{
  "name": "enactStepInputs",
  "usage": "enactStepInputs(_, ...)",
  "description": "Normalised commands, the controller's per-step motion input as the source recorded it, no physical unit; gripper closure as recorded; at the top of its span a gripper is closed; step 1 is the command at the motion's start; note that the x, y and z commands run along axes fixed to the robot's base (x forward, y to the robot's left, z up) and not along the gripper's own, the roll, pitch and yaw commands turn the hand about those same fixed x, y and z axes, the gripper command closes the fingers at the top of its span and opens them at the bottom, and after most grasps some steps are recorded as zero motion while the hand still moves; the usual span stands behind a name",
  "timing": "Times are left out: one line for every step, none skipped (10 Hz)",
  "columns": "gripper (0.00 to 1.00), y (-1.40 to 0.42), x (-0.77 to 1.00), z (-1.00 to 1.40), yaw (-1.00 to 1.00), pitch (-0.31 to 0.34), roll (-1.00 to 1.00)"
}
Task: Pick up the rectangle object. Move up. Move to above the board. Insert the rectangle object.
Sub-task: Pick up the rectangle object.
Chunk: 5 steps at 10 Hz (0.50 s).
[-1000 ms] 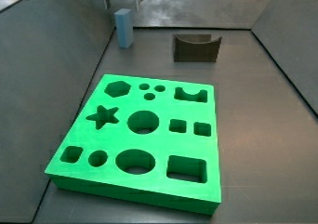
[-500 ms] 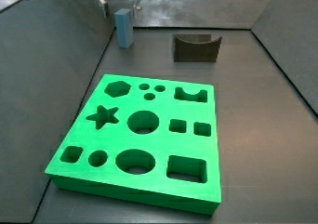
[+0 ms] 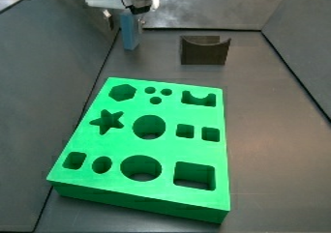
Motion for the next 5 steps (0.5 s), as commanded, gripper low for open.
enactStepInputs(1.0,0.0,0.0,0.0,0.0,0.0,0.0)
enactStepInputs(1.0,0.0,0.0,0.0,0.0,0.0,0.0)
enactStepInputs(1.0,0.0,0.0,0.0,0.0,0.0,0.0)
enactStepInputs(1.0,0.0,0.0,0.0,0.0,0.0,0.0)
enactStepInputs(1.0,0.0,0.0,0.0,0.0,0.0,0.0)
